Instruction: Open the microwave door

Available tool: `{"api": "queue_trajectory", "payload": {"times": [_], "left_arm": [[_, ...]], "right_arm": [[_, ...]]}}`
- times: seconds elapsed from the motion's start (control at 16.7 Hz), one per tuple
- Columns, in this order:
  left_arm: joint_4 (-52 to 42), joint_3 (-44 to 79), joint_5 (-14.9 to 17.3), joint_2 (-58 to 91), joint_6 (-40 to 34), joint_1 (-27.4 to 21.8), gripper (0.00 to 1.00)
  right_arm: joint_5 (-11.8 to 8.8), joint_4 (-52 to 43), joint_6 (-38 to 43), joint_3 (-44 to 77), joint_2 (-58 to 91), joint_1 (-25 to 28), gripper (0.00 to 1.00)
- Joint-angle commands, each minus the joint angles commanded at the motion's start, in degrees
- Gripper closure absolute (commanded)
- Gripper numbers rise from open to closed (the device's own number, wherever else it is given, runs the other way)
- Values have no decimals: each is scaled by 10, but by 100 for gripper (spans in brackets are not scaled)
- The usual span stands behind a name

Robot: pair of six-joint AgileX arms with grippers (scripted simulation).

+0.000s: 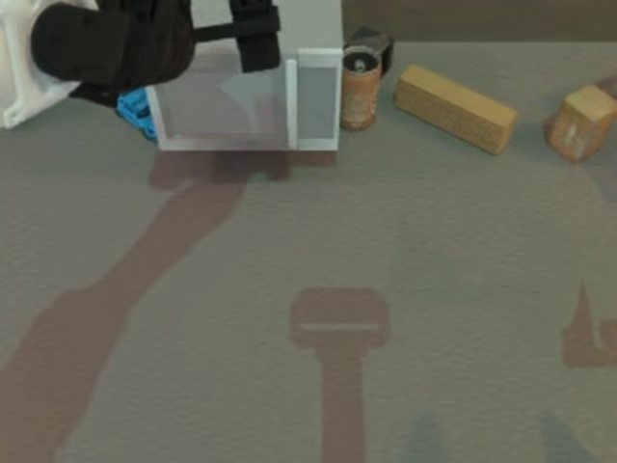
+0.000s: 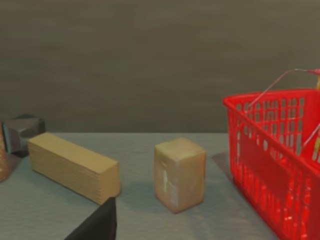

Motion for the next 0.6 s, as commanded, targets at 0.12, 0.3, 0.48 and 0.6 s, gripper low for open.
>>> {"api": "queue_trajectory", "payload": {"times": [0.12, 0.3, 0.48, 0.6], "left_arm": [[-27, 66, -17, 87, -23, -28, 0], [-63, 135, -37, 183, -46, -59, 0], [-84, 168, -46, 228, -56, -73, 0], [-86, 170, -47, 231, -57, -74, 0]], "right_arm": [[0, 0, 0, 0, 0, 0, 0], [0, 0, 0, 0, 0, 0, 0], [0, 0, 0, 0, 0, 0, 0], [0, 0, 0, 0, 0, 0, 0]]}}
